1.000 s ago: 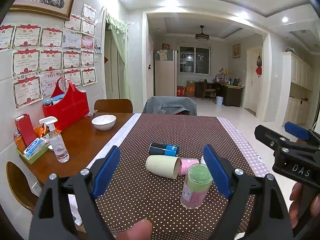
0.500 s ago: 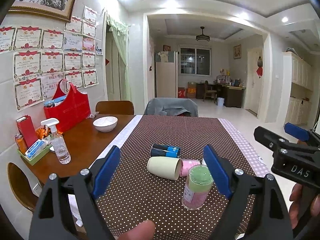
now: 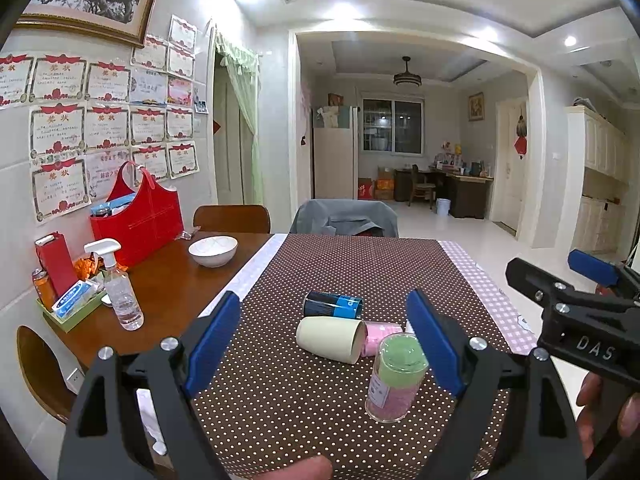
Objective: Flip cup upside down
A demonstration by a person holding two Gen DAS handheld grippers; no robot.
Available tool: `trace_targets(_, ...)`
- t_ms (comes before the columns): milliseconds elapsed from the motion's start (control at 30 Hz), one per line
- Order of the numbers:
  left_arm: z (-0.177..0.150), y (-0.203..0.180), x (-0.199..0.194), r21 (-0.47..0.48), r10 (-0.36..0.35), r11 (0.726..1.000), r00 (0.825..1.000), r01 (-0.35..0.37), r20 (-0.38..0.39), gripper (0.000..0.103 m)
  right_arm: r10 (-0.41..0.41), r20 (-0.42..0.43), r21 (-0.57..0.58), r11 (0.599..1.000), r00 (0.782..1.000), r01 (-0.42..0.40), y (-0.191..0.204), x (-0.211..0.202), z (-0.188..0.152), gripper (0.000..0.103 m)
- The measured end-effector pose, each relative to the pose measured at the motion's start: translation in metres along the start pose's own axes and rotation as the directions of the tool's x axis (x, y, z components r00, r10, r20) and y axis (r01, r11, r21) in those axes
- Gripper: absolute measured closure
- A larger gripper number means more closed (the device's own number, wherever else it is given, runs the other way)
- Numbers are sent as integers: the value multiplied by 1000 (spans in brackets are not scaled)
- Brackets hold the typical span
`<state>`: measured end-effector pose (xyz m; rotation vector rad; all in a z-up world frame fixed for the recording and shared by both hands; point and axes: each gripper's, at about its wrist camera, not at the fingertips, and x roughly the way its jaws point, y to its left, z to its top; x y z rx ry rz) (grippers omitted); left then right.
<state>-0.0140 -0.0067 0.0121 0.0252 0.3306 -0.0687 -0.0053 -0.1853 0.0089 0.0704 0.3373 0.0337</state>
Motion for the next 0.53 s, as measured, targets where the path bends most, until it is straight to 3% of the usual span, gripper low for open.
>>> trace_targets(533, 0, 8, 0, -33, 17, 999, 1000, -16, 11, 12, 1, -5, -1, 1000, 1000, -1, 3, 1, -1, 6)
